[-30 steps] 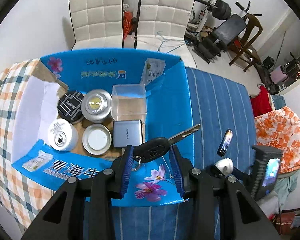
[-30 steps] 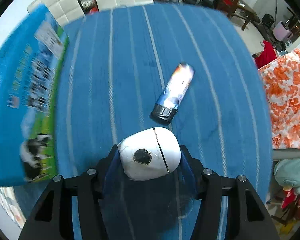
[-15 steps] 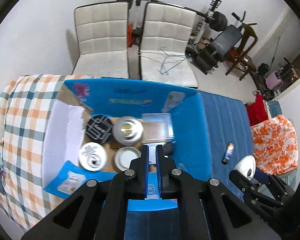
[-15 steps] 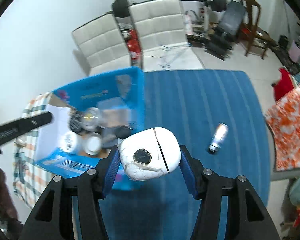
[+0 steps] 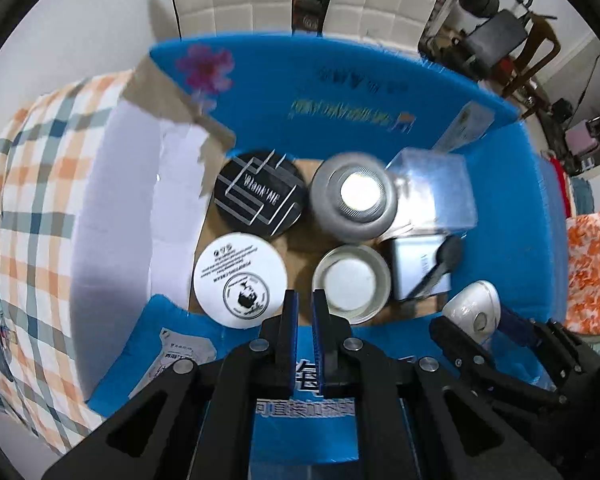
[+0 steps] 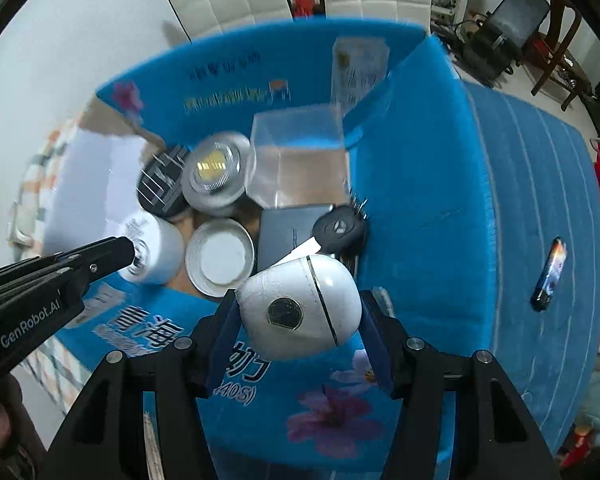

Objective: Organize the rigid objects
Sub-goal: 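Carry the car key and white case into the blue box while both tools release, then grasp the small printed can on the table with the right tool, then lower the printed can into the blue box and open the right tool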

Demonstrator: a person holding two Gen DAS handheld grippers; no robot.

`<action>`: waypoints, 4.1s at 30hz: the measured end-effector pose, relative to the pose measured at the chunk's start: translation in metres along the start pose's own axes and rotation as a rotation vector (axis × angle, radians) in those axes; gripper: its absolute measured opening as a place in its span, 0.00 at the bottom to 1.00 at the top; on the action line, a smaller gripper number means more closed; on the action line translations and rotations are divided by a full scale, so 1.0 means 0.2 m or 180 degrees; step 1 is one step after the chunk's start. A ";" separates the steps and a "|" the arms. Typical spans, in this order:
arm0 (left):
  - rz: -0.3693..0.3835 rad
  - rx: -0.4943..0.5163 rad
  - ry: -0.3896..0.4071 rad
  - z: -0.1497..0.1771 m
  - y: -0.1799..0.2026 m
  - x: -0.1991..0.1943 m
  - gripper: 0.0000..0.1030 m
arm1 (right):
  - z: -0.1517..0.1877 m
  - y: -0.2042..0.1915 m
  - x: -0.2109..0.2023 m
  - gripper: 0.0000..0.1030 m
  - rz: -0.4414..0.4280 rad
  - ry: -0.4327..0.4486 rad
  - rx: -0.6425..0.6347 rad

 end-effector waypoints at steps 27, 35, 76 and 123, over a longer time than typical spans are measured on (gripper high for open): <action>-0.0275 0.0074 0.0056 0.10 0.01 -0.17 0.18 | 0.04 0.01 0.10 0.61 0.0145 -0.0283 0.0108; -0.0308 0.0161 0.0321 0.07 0.05 -0.36 0.94 | 0.01 0.09 -0.21 0.79 0.0237 0.0039 0.0089; -0.0078 0.0229 -0.0035 -0.01 0.40 -0.08 1.00 | 0.39 1.13 -0.15 0.26 0.0808 -0.0074 0.1486; -0.0394 -0.0041 0.0330 -0.10 -0.37 -0.19 1.00 | 0.00 -0.34 0.12 0.58 0.0035 -0.0015 0.0443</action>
Point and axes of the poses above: each gripper's, at about its wrist camera, not at the fingertips, and x roughly the way its jaws point, y to its right, z to its underside, the point moved 8 cm from there along x, roughly the way its jaws point, and after that the axes turned 13 degrees about -x, right-handed, at the moved point
